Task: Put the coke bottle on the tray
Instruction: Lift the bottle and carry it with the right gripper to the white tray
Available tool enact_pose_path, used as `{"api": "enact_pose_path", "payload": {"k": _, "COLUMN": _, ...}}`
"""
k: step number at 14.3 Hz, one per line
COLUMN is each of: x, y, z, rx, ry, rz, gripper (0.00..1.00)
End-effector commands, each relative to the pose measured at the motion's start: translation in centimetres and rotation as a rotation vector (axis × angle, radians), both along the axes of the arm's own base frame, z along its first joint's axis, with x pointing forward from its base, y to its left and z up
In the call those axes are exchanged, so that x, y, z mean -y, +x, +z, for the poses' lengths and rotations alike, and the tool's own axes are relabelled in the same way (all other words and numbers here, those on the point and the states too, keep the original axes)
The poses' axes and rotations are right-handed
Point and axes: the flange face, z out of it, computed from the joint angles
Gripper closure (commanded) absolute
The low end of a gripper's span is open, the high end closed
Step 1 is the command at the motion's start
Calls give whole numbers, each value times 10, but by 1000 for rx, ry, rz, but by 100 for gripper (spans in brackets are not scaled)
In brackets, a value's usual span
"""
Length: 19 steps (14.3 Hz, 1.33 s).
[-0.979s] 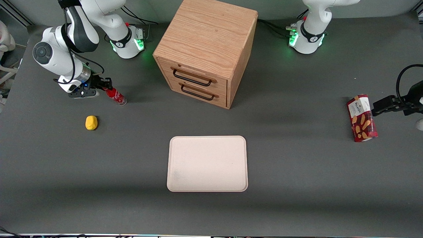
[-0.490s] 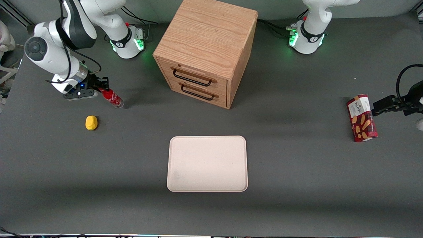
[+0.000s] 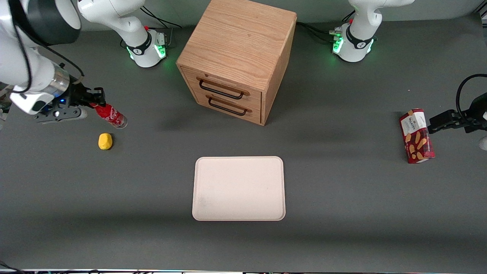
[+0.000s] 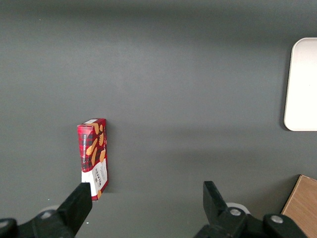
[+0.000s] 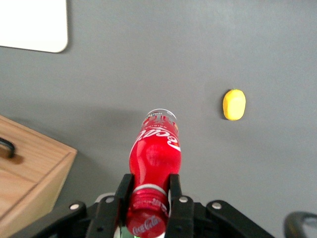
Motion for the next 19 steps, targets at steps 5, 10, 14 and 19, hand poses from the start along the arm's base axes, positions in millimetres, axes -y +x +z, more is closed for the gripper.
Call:
{"api": "enact_pose_path", "payload": {"k": 5, "x": -94, "y": 96, "z": 67, "rx": 66, "ry": -16, "rz": 95, "gripper": 100}}
{"api": "enact_pose_path", "payload": {"k": 10, "x": -173, "y": 150, "z": -5, "rx": 218, "ry": 51, "rz": 190, "gripper": 100}}
{"api": "enact_pose_path", "payload": {"k": 14, "x": -216, "y": 180, "z": -75, "rx": 291, "ry": 106, "rz": 233, "gripper": 100}}
{"api": "enact_pose_path", "payload": {"k": 19, "x": -240, "y": 192, "z": -141, "rx": 282, "ry": 129, "rz": 247, "gripper": 100}}
